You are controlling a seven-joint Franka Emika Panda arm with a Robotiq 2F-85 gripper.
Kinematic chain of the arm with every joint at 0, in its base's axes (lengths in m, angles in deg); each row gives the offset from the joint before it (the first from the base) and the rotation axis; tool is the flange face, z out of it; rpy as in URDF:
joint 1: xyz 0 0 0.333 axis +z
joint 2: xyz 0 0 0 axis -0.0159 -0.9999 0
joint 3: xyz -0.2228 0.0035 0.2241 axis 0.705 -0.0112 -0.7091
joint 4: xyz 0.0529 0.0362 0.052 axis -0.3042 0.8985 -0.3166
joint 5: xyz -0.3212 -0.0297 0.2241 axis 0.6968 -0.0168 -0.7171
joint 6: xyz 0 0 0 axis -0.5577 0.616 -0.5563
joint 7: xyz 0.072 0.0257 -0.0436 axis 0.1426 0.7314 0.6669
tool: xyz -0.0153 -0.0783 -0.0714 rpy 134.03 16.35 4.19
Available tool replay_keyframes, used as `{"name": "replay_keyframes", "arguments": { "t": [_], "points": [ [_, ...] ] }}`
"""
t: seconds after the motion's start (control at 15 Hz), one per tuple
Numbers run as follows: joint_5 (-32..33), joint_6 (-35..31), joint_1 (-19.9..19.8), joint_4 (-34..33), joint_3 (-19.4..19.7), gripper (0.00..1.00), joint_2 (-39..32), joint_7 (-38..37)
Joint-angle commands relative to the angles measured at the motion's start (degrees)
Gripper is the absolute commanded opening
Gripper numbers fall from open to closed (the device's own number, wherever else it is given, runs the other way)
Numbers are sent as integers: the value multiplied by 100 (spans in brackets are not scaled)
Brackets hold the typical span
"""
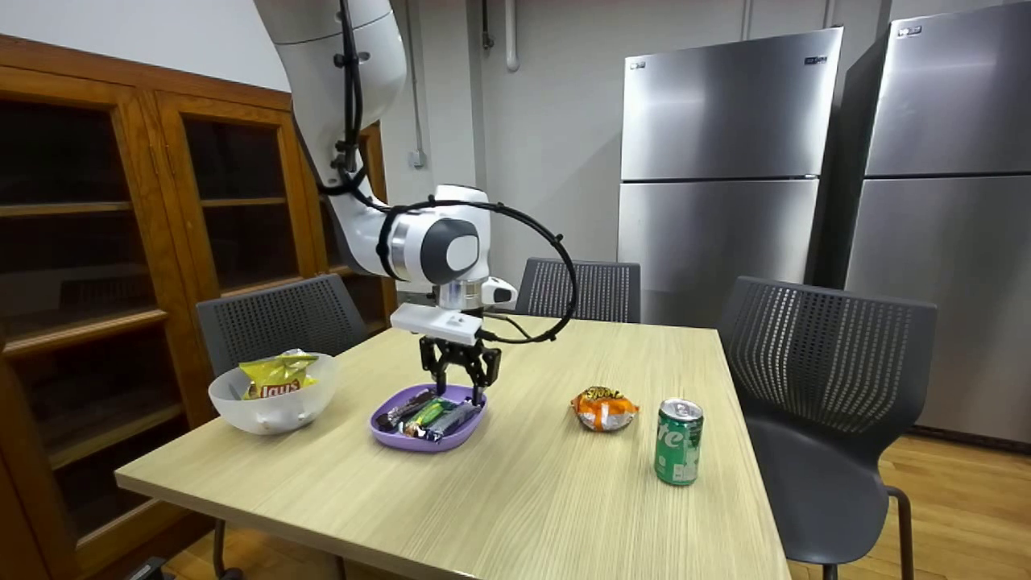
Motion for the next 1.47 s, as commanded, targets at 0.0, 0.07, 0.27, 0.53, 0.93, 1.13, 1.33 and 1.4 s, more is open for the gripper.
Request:
{"name": "replay_keyframes", "arguments": {
  "t": [0.0,0.07,0.27,0.53,0.93,1.13,1.33,1.4],
  "points": [
    [-214,99,-122,-7,-27,100,216,47],
    [-252,139,-156,-36,-8,100,248,38],
    [-253,160,-230,-43,98,100,370,63],
    [-444,128,-468,-94,128,100,444,95],
    [-484,53,-474,-287,574,100,341,-350],
    [-481,97,-487,-383,778,100,307,-600],
    [-500,233,-489,-617,983,100,154,-998],
    [-493,276,-489,-686,1040,100,115,-1109]
  ]
}}
